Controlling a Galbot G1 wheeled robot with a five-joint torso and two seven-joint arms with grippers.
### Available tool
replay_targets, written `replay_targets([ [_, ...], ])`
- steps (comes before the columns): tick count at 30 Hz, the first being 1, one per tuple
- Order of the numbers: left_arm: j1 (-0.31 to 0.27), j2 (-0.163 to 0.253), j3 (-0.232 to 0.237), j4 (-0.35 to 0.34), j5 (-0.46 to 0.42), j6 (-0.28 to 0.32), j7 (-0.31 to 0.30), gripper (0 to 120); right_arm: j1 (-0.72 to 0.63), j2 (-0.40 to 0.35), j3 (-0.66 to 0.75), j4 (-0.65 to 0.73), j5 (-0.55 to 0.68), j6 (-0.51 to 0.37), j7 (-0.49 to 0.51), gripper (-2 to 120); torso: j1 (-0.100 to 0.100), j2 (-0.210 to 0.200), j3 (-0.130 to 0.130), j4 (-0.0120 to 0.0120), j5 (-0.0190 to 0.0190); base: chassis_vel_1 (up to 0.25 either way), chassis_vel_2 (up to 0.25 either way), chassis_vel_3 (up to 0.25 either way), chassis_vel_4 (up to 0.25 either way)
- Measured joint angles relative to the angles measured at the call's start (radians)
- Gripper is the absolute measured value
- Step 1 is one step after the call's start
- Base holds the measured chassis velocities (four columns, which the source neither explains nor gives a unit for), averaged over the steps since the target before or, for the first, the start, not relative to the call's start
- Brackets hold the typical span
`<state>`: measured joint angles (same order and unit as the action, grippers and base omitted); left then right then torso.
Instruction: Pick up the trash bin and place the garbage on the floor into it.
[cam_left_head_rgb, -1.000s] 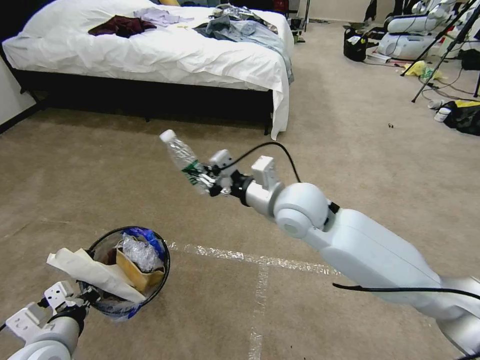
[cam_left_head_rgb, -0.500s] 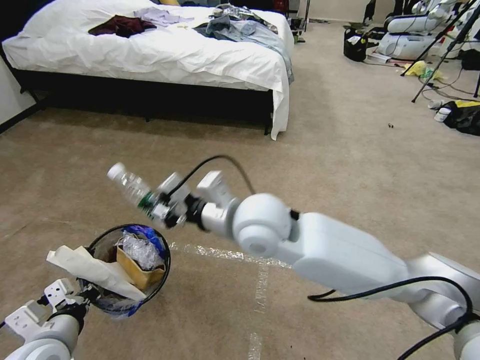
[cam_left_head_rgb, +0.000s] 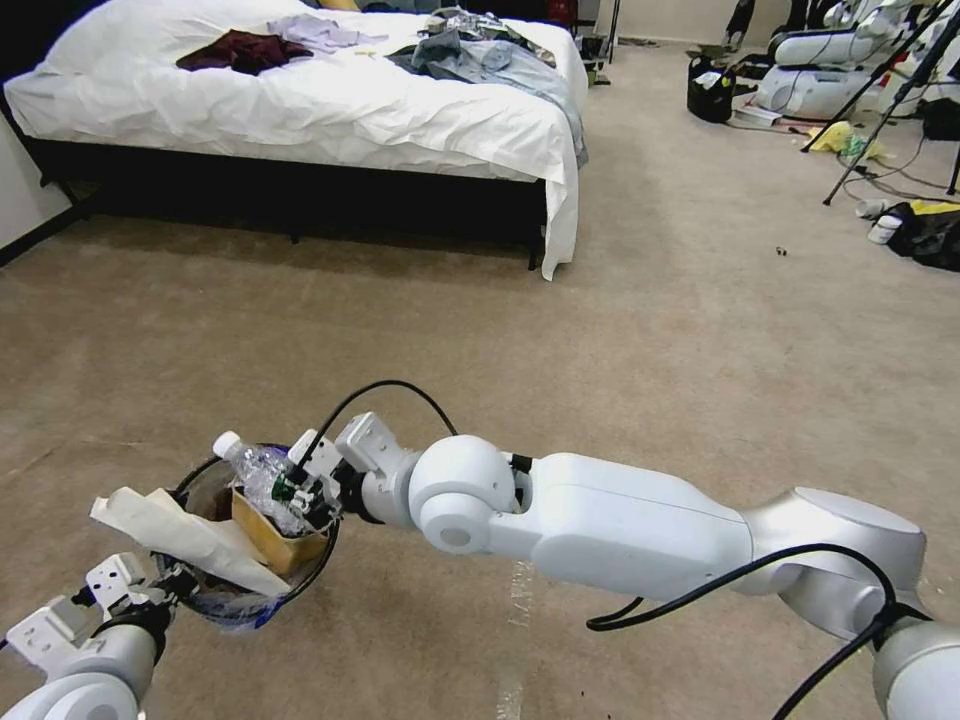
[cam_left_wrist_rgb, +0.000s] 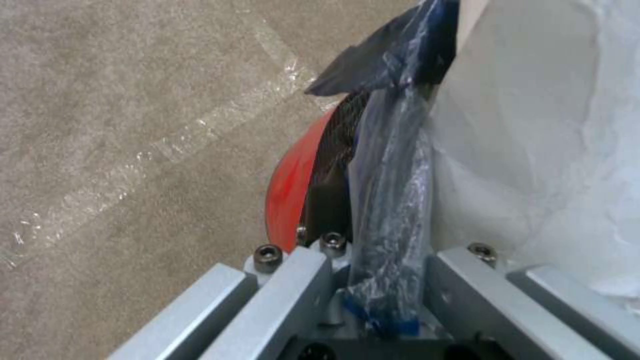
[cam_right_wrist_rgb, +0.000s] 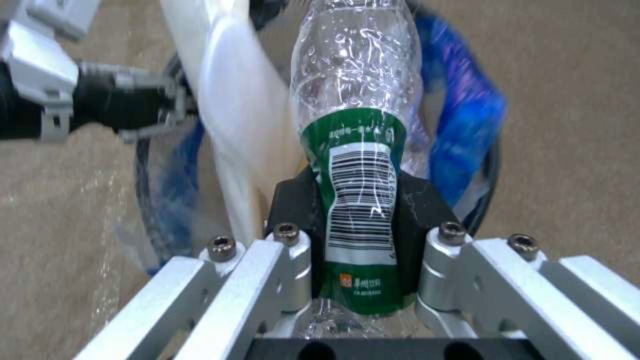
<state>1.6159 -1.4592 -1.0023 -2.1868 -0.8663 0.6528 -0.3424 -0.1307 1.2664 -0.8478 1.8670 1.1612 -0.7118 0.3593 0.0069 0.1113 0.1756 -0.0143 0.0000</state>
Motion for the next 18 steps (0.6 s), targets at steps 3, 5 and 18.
replay_targets([
  [3, -0.001, 0.005, -0.003, 0.001, -0.006, 0.001, -0.002, 0, 0.0, 0.014, -0.022, -0.014, 0.001, -0.006, 0.007, 19, 0.0, 0.0, 0.0, 0.0, 0.0, 0.0, 0.0, 0.0, 0.0],
  [5, -0.002, 0.009, -0.006, 0.001, -0.011, 0.002, -0.005, 0, 0.0, 0.021, -0.032, -0.021, 0.001, -0.007, 0.01, 19, 0.0, 0.0, 0.0, 0.0, -0.0001, 0.0, 0.0, 0.0, 0.0],
  [18, -0.013, 0.023, -0.008, 0.001, -0.028, 0.006, -0.013, 0, 0.0, 0.078, -0.088, -0.075, 0.013, -0.014, 0.038, 19, 0.0, 0.0, 0.0, 0.0, -0.0001, 0.0, 0.0, 0.0, 0.0],
])
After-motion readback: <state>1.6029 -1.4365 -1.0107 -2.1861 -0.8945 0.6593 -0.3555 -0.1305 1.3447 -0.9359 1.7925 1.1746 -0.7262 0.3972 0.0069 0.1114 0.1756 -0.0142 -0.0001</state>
